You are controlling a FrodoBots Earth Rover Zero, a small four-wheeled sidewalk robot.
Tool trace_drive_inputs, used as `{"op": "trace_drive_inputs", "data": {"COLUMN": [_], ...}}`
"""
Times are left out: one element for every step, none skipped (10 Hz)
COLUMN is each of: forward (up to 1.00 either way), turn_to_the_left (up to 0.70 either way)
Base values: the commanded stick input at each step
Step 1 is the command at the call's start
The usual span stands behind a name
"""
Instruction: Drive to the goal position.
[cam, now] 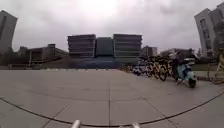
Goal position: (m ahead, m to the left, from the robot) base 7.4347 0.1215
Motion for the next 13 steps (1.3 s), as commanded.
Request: {"op": "trace_drive_inputs", "data": {"forward": [0.00,0.00,0.00,0.00,0.00,0.30,0.49,0.75,0.85,0.85,0.85,0.85,0.85], "turn_to_the_left": [0.00,0.00,0.00,0.00,0.00,0.00,0.00,0.00,0.00,0.00,0.00,0.00,0.00]}}
